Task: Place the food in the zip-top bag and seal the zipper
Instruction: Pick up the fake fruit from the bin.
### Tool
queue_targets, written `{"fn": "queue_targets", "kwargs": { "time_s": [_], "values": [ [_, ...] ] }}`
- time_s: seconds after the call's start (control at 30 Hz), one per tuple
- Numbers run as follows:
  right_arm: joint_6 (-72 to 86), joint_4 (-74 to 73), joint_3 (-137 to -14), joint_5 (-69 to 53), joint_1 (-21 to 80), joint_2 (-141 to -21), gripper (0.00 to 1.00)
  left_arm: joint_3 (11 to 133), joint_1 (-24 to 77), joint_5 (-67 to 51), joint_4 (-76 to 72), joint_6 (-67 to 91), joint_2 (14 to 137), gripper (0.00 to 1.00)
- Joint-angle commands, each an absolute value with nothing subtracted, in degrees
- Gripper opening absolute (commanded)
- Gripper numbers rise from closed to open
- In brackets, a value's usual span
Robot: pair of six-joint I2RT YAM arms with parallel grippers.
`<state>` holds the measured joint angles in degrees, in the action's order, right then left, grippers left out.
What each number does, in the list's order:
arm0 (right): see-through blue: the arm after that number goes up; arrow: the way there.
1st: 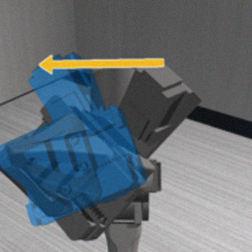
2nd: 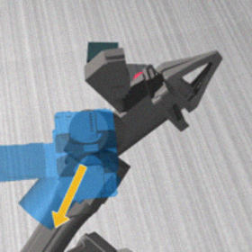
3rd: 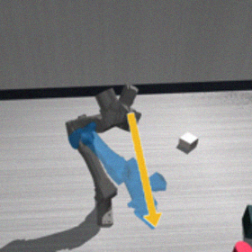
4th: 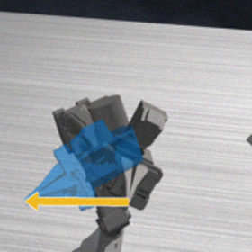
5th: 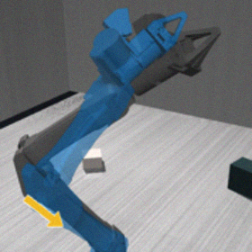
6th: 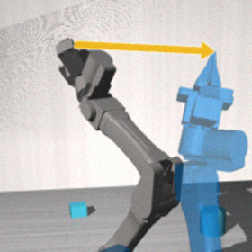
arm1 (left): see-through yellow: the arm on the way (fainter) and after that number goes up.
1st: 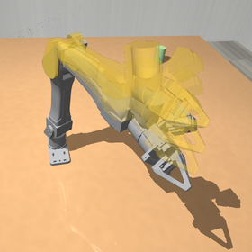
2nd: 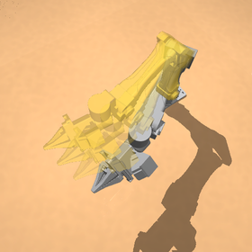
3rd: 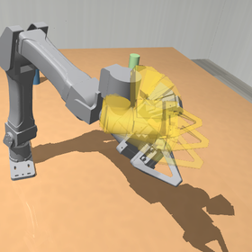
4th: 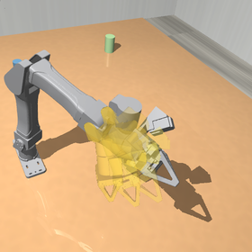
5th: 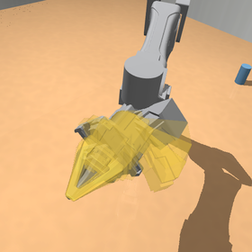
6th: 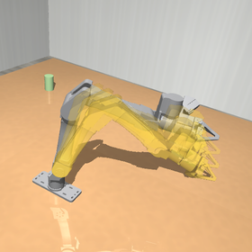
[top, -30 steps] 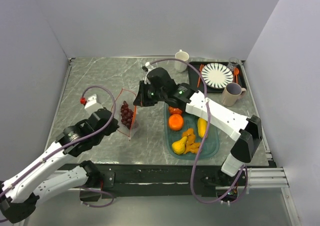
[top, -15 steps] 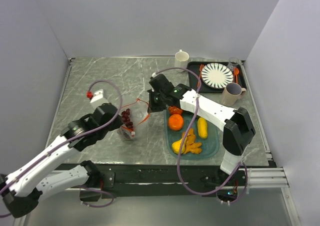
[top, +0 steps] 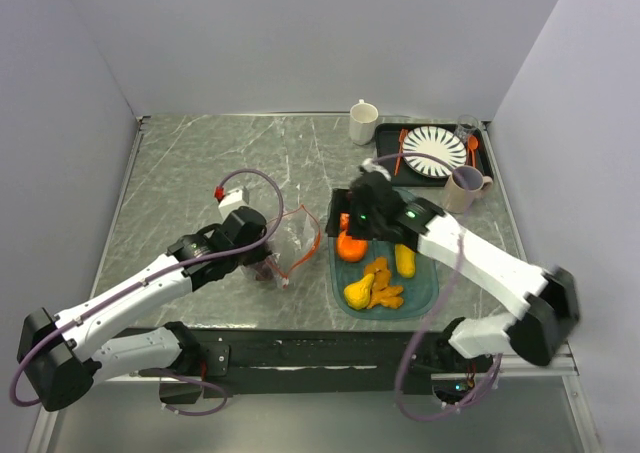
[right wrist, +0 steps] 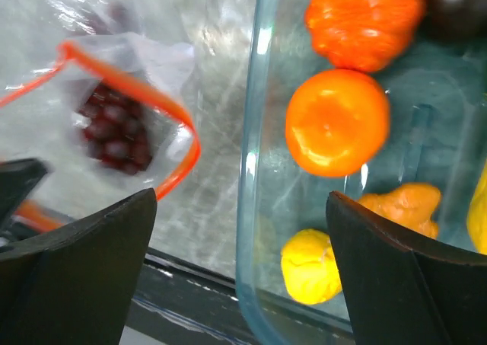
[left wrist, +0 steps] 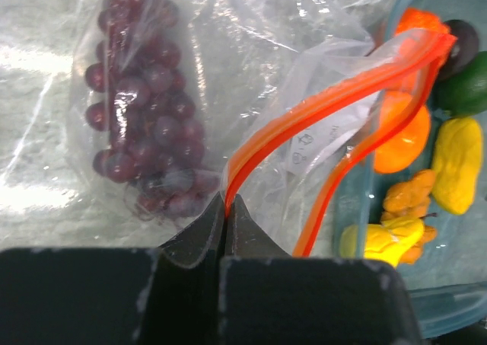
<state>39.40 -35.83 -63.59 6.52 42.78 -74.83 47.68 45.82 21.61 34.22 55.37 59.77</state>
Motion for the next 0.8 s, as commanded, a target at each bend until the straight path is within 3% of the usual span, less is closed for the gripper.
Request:
{"fn": "queue_targets", "kwargs": {
  "time_s": [0.0, 0.3, 0.57, 0.77],
  "values": [
    [47.27, -37.09, -54.95, 11.60, 42.28, -65.67, 1.00, 48.78, 45.53, 20.39, 30.85, 54.67, 60.03, 0.01],
    [58.27, -30.86, -35.17, 6.42, 42.27, -53.45, 0.95, 51.15, 45.53, 19.95, 31.64, 53.26, 58.36, 0.01],
    [59.06, -26.03, -33.31, 3.25, 42.71, -57.48, 0.91, 51.59, 45.53, 20.65, 32.87, 53.35, 56.87, 0.01],
    [59.59, -24.26, -32.96, 2.38, 44.12, -60.91, 0.81, 50.98, 45.53, 20.30, 32.96, 53.52, 56.87, 0.01]
  ]
}}
